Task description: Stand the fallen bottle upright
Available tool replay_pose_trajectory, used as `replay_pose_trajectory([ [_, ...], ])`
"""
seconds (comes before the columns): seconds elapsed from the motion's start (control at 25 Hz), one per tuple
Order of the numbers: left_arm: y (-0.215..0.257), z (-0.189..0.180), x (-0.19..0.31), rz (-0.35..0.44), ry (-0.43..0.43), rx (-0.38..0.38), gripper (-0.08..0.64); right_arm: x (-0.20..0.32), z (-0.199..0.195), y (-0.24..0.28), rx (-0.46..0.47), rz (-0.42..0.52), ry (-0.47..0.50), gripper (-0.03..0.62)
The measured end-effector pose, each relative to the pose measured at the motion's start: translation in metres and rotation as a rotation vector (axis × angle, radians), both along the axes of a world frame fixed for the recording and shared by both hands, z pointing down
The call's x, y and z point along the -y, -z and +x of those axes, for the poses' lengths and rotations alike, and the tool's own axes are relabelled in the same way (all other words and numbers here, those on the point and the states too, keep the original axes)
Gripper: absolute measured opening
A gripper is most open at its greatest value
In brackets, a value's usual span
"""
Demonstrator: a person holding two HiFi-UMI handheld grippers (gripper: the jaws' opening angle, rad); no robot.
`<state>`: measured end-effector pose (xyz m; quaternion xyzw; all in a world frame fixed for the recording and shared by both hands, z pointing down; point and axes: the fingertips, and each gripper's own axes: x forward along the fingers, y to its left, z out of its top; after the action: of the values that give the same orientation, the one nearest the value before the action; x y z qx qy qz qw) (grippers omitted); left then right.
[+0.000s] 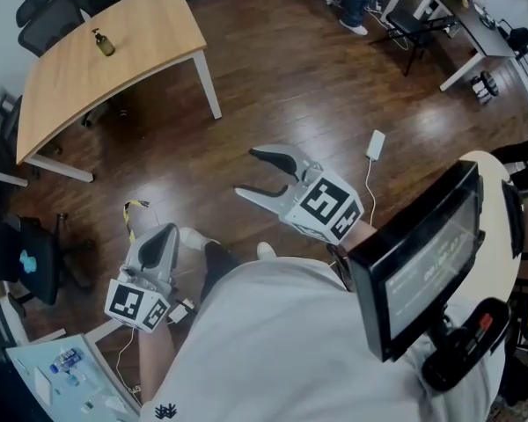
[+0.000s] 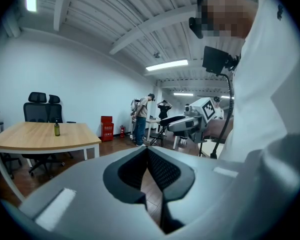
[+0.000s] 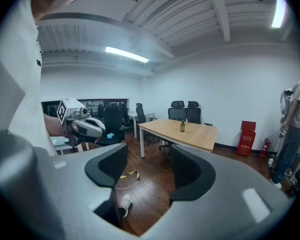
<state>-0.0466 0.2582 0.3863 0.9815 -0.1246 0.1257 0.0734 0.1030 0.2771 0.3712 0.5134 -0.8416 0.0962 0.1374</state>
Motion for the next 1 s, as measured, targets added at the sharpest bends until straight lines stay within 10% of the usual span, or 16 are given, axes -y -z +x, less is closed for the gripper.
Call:
replay_pose_trajectory([
  [1.0, -0.016, -0.041, 0.1, -0.043, 0.04, -0.023, 0.0, 0.104, -0.038, -0.006, -0.051, -0.031, 0.018, 0.245],
])
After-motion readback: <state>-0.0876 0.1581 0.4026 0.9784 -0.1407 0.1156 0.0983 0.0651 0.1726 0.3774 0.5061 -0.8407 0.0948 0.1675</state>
